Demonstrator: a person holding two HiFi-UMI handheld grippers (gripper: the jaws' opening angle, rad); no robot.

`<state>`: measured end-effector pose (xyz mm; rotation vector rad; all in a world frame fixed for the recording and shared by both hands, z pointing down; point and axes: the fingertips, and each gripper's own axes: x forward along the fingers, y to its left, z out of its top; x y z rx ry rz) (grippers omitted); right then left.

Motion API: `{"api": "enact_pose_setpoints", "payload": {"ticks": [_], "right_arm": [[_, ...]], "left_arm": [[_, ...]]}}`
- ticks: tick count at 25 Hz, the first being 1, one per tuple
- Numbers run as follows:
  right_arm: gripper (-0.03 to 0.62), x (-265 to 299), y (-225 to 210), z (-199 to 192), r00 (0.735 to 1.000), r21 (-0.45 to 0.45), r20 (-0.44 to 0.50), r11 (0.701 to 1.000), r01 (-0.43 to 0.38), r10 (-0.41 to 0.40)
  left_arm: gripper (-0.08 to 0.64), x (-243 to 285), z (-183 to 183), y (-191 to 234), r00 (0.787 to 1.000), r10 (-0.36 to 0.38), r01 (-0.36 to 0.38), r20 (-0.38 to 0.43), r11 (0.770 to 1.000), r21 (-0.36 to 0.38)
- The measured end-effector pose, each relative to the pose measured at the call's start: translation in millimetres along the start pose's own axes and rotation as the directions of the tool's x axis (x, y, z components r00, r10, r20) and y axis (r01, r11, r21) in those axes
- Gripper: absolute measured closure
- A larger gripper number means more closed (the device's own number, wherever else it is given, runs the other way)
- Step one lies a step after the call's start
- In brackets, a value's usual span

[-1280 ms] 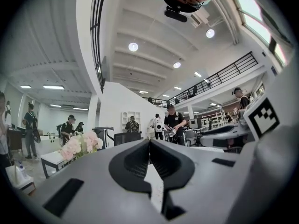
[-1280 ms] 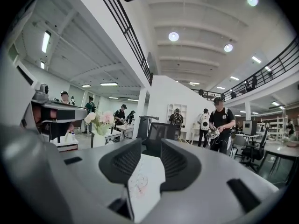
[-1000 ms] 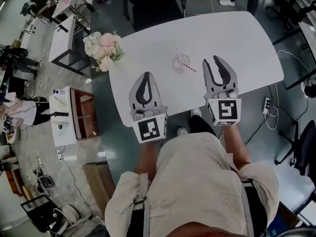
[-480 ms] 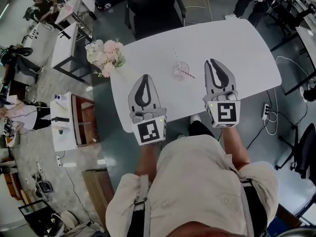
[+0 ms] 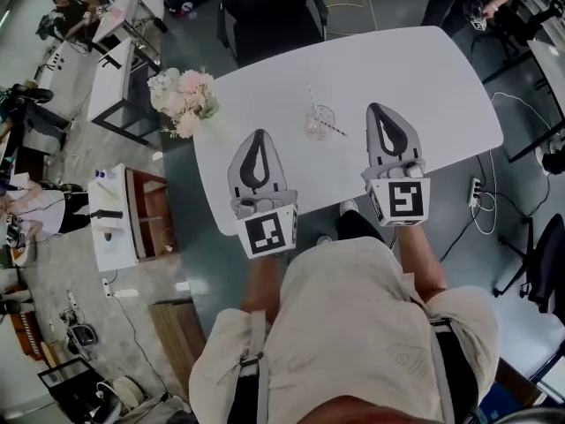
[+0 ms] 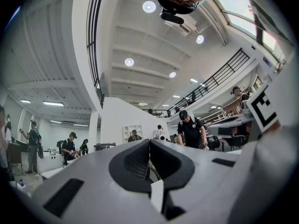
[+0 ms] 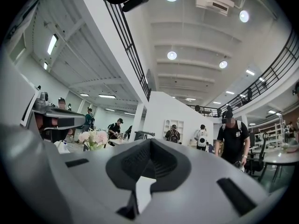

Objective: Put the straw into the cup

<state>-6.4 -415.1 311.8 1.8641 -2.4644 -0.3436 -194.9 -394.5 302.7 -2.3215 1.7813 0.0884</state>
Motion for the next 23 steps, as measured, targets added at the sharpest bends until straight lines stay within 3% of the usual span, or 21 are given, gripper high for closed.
{"api": "enact_pose_setpoints", "payload": {"ticks": [23], "right_arm": [[0.591, 9, -3, -16, 0.999, 0.006, -0.042, 1.0, 0.0, 0.0]], "left_arm": [[0.555, 10, -17, -5, 0.999, -0.013, 0.013, -0.033, 1.0, -0.009]]}}
